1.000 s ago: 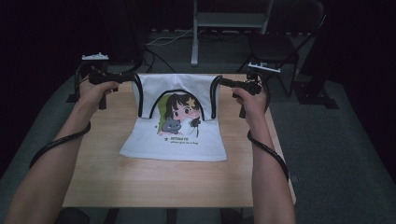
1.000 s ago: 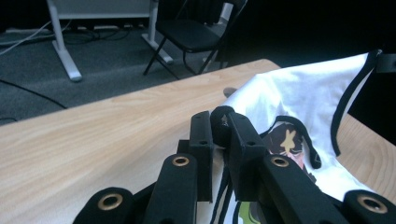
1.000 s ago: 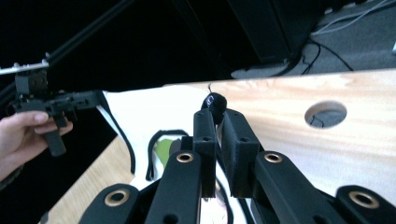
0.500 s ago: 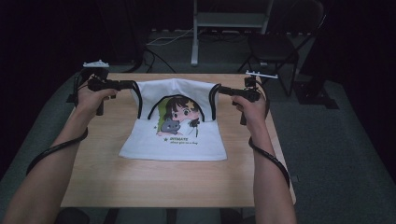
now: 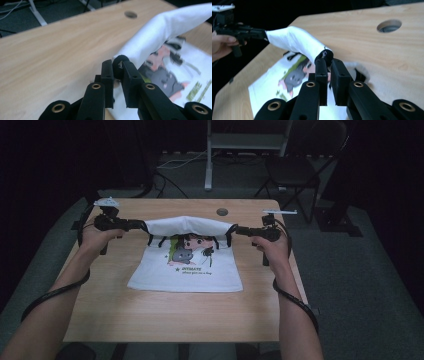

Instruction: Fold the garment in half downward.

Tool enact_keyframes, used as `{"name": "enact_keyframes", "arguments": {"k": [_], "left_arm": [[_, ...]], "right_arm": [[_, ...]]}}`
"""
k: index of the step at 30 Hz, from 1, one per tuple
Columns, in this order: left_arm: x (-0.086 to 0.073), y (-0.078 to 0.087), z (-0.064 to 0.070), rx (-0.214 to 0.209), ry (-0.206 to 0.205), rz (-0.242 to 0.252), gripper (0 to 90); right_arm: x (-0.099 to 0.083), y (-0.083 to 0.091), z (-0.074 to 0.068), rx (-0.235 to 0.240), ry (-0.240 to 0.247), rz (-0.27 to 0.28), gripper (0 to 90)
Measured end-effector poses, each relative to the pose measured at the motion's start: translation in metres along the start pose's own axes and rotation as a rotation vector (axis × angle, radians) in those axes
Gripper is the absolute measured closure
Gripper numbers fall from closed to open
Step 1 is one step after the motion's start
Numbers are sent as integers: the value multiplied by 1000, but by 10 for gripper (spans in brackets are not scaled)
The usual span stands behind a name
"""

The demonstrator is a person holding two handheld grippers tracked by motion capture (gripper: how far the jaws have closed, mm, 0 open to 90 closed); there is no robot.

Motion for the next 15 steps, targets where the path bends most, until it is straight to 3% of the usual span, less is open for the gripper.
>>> {"name": "enact_keyframes", "arguments": {"k": [3, 7, 15], "left_arm": [[-12, -3, 4, -4, -10, -28, 803], [-27, -9, 10, 0, -65, -90, 803], [-39, -16, 22, 12, -125, -133, 804]], "right_arm": [[-12, 0, 2, 8, 9, -32, 843], [-29, -2, 5, -3, 25, -81, 843], [-51, -6, 7, -23, 41, -121, 843]]}}
Point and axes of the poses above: each handheld gripper's, and its own axes: y roughly backward along the jaws, x roughly out of its top, z roughly to its right, the point moved 4 cm from there along -y, roughly forward along the jaws, and after that the axes turned 3 degrees about -z, right-handed, at the moved point
